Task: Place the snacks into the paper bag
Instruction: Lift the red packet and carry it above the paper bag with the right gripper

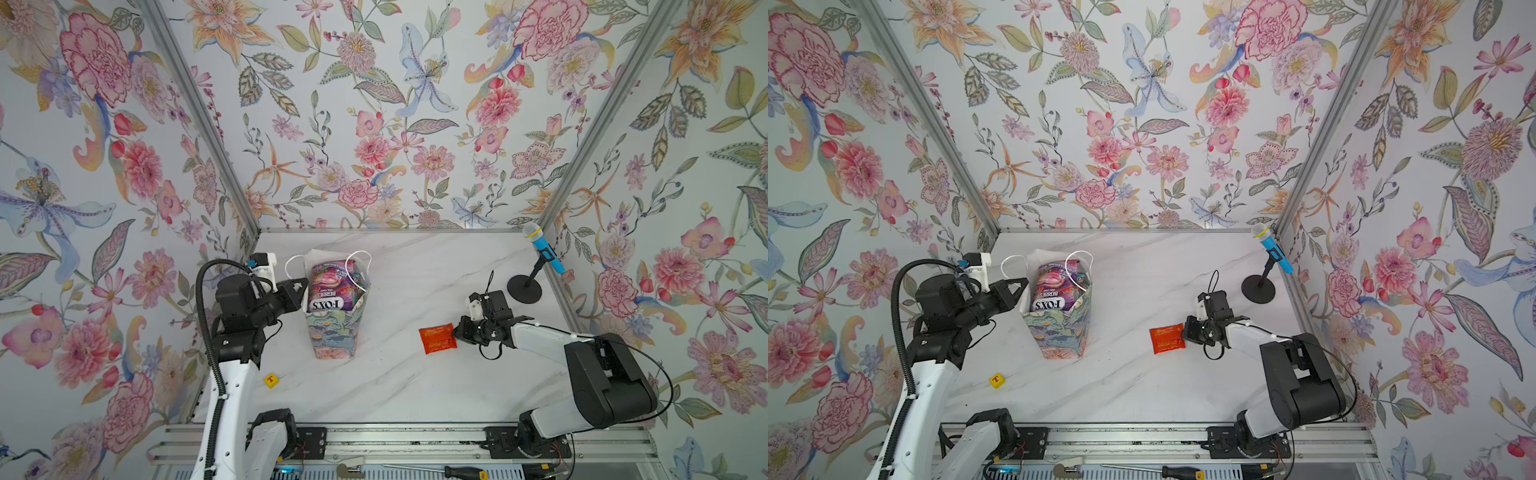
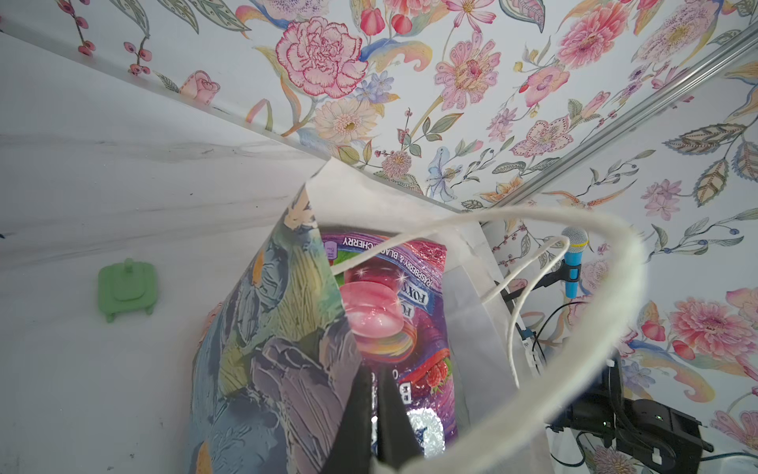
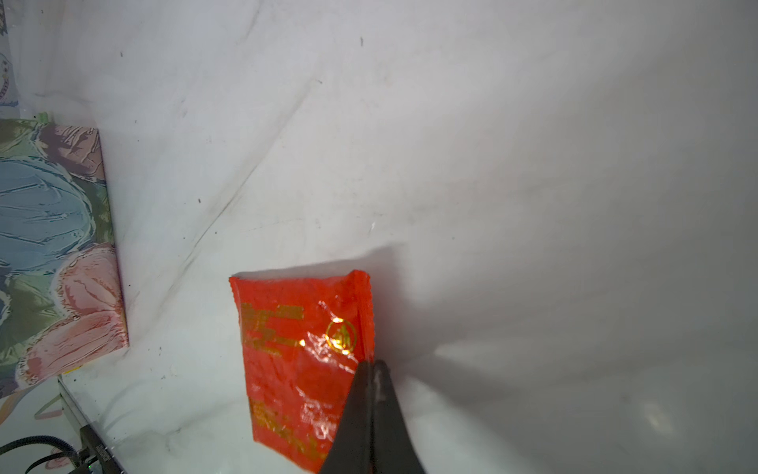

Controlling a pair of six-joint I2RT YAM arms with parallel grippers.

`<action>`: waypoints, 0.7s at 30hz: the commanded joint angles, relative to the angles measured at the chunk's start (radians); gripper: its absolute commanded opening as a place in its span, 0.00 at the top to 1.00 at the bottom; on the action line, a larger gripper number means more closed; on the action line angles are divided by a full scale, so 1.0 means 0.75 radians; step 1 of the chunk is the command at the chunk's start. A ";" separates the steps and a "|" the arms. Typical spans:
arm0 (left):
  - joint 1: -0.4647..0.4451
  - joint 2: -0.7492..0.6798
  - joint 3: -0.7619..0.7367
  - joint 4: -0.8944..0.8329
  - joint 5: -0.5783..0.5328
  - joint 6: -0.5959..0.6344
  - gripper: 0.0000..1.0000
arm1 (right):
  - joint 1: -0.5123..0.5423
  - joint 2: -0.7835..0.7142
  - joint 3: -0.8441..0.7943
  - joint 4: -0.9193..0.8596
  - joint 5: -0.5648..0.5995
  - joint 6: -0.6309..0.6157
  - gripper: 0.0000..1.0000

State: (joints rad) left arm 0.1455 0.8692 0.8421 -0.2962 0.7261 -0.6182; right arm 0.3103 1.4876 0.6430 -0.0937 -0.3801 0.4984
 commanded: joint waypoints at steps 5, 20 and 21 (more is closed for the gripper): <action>0.006 -0.020 0.012 0.038 0.032 -0.010 0.94 | 0.122 -0.187 0.220 -0.180 0.101 -0.046 1.00; 0.005 -0.019 0.006 0.052 0.038 -0.020 0.94 | 0.337 -0.169 0.845 -0.348 0.160 -0.159 1.00; 0.004 -0.021 0.006 0.053 0.038 -0.020 0.94 | 0.352 -0.148 0.898 -0.350 0.159 -0.169 1.00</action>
State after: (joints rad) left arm 0.1455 0.8692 0.8421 -0.2962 0.7265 -0.6212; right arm 0.5491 1.3422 1.2175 -0.3359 -0.2718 0.4156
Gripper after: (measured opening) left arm 0.061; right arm 0.047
